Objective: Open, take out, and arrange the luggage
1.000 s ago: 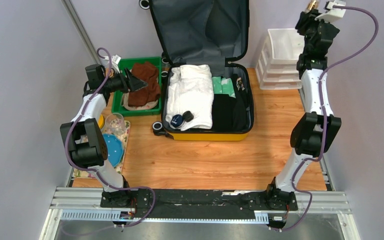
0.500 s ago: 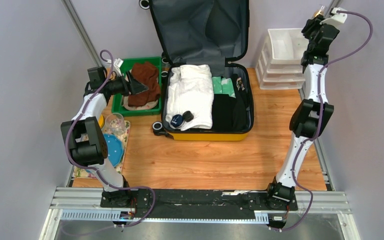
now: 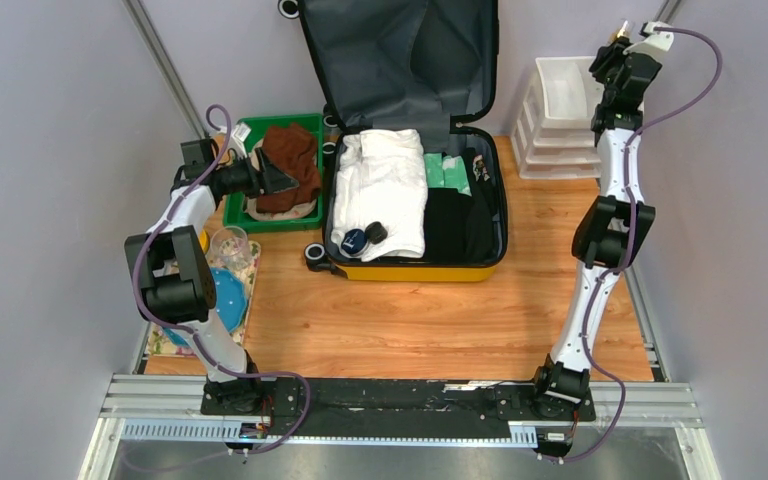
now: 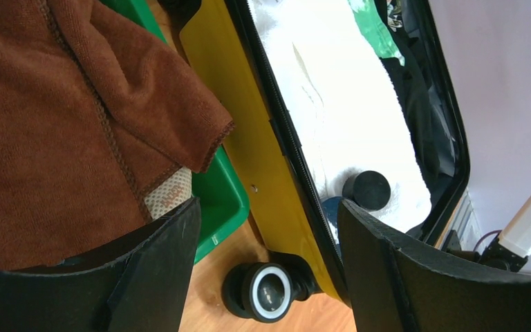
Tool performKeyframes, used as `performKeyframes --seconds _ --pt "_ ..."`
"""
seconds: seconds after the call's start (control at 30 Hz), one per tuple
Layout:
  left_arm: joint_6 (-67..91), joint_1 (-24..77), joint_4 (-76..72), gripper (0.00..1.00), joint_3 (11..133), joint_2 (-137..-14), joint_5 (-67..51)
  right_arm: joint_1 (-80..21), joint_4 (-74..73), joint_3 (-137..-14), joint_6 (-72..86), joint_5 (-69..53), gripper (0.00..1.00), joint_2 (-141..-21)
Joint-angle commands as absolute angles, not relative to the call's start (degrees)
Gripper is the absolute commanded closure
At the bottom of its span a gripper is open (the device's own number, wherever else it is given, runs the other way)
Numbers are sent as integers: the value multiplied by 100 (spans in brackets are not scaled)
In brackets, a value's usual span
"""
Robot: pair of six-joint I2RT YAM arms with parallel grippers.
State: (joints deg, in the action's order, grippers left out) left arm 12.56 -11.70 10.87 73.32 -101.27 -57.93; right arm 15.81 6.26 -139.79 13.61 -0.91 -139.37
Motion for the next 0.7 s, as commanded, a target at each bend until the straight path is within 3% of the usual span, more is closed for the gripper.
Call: performKeyframes --seconds 0.0,0.2,0.67 --pt "994 -1151 1291 20 7602 -10221 -5801 1468 1159 -14370 1134 183 99 -14018" --pt "923 -1151 1441 20 7594 -10266 -5783 1354 1362 -14729 924 659 96 -14352" --pt "739 -1125 1740 20 7655 -10336 -5704 1222 1670 -14924 774 879 100 -14730"
